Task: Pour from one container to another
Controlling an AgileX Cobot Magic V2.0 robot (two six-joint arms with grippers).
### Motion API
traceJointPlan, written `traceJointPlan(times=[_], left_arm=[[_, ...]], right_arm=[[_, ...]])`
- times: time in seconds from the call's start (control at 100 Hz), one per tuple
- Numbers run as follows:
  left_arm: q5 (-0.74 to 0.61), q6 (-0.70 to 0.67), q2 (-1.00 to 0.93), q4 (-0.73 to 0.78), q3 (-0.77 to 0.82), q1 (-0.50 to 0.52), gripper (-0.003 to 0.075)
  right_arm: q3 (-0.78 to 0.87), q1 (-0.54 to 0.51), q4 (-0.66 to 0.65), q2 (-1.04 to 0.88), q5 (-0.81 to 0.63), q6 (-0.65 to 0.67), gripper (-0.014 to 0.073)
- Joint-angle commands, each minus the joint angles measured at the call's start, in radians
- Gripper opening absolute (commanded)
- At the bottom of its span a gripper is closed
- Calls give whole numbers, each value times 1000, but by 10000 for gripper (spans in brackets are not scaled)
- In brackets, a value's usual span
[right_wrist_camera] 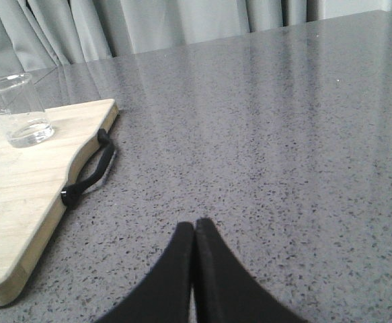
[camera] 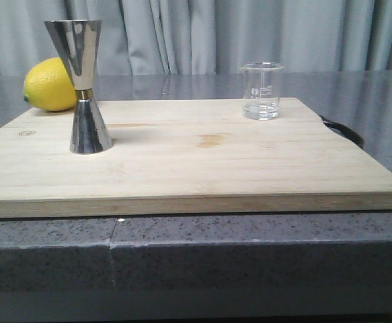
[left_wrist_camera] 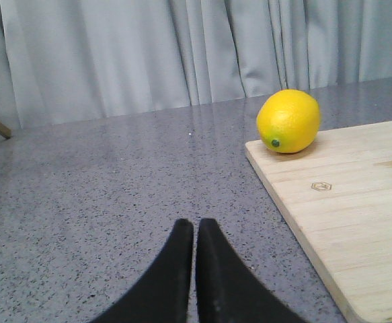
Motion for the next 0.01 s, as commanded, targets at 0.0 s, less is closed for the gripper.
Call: traceJointPlan(times=[0.0], left_arm=[[-81,-1,-25,-9,34,4,-19]], right_arm=[[22,-5,-12,-16,-85,-9,-48]])
